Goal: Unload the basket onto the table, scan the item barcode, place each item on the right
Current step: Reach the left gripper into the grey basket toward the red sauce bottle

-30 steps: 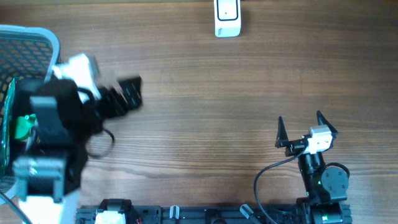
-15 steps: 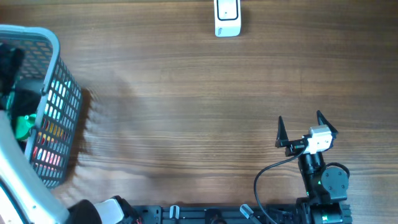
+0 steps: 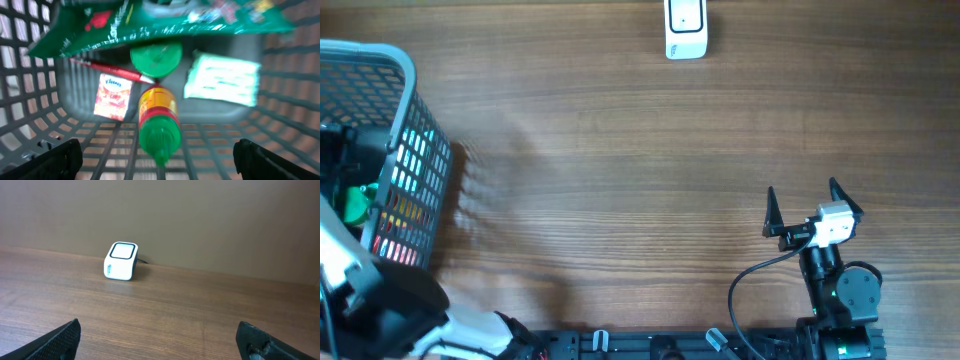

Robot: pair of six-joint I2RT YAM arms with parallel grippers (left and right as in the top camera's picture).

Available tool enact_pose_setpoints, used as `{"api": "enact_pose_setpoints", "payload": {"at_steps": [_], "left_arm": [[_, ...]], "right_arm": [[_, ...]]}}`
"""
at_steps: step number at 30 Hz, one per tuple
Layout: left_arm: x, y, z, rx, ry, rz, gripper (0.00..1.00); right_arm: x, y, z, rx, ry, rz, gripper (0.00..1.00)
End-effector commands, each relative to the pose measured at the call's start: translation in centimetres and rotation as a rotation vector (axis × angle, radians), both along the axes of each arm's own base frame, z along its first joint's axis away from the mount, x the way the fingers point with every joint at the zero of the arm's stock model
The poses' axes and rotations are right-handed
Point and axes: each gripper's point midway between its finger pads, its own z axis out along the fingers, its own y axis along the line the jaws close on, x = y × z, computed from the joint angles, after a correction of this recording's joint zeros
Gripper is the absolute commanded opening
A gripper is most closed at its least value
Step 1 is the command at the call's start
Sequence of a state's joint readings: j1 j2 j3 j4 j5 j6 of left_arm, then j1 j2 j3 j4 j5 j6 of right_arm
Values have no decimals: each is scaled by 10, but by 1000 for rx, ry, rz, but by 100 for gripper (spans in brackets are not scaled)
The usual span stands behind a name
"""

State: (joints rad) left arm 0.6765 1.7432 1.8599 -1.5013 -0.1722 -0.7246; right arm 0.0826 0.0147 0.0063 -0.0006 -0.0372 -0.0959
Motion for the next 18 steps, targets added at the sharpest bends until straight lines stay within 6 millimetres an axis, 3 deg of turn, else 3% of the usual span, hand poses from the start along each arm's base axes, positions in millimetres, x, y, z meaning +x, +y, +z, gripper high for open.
{"api": "enact_pose_setpoints", "payload": {"at_steps": [1,14,16,18], "left_arm": [[-7,0,-38,-96,135,25,100],[-23,-16,-99,-228,277,24,99],[-26,-20,-109,-243,290,24,91],[-28,-21,-113,-248,297,24,68]], "right_arm": [[-1,2,1,-8,-9,14,100],[-1,2,2,-8,-9,14,100],[-1,2,2,-8,-9,14,100],[-1,2,2,-8,-9,14,100]]}}
